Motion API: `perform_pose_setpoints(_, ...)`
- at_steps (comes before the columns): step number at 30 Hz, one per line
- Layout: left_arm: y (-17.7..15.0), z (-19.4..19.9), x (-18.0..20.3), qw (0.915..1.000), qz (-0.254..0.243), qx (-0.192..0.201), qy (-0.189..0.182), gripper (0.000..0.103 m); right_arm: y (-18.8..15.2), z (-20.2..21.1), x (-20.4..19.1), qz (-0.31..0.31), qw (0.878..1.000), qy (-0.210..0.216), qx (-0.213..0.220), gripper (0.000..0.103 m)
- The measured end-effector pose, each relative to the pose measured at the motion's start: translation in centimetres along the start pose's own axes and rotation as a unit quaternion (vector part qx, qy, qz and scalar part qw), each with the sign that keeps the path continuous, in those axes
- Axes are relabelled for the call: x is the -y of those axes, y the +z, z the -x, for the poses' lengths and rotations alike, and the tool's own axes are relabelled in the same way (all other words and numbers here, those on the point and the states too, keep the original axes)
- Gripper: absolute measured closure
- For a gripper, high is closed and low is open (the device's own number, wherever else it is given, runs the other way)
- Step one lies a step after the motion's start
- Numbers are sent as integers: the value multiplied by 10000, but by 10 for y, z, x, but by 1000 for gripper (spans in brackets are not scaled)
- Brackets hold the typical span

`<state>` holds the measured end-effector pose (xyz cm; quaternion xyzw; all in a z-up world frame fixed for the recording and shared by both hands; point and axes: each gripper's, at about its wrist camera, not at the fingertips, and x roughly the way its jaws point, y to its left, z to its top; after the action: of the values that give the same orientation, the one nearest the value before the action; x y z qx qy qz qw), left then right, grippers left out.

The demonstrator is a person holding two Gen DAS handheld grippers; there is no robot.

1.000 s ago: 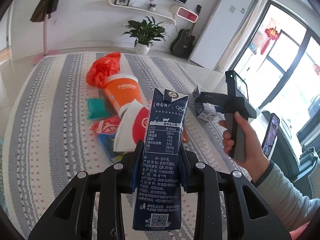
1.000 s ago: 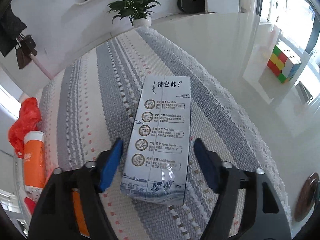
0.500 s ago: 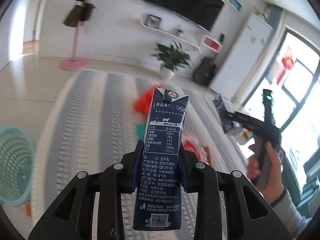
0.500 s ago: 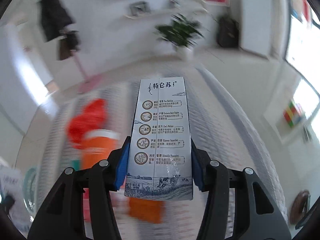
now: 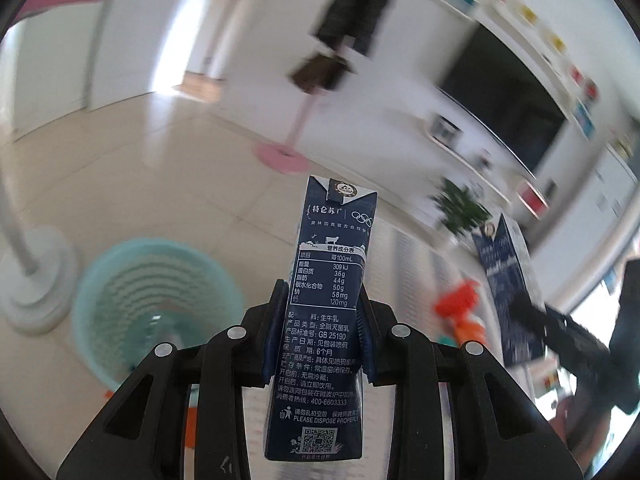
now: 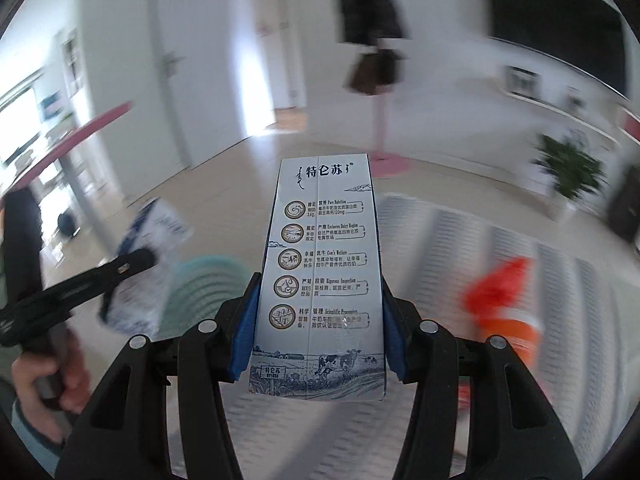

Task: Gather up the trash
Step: 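Carry both cartons over the teal basket and open both tools to drop them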

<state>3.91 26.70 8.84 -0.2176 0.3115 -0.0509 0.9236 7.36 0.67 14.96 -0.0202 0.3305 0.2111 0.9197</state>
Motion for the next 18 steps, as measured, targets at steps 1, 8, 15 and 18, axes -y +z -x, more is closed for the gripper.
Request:
perform_pose_setpoints(1, 2, 1, -12, 9998, 136, 63, 155, 73, 1, -10, -19, 198, 9996, 204, -35, 53)
perform_pose_setpoints(8, 8, -15, -79, 9925, 960, 176, 736, 73, 6, -92, -90, 440, 9916, 967, -739, 53)
perform_pose_setpoints(15, -6, -42, -124, 9853, 1356, -275, 998, 73, -11, -154, -111, -91, 9817, 1215, -1462, 53)
perform_pose_setpoints(18, -4, -48, -139, 9833, 1475, -342, 1006, 73, -16, -176, -112, -408, 9757, 1307, -1712, 52)
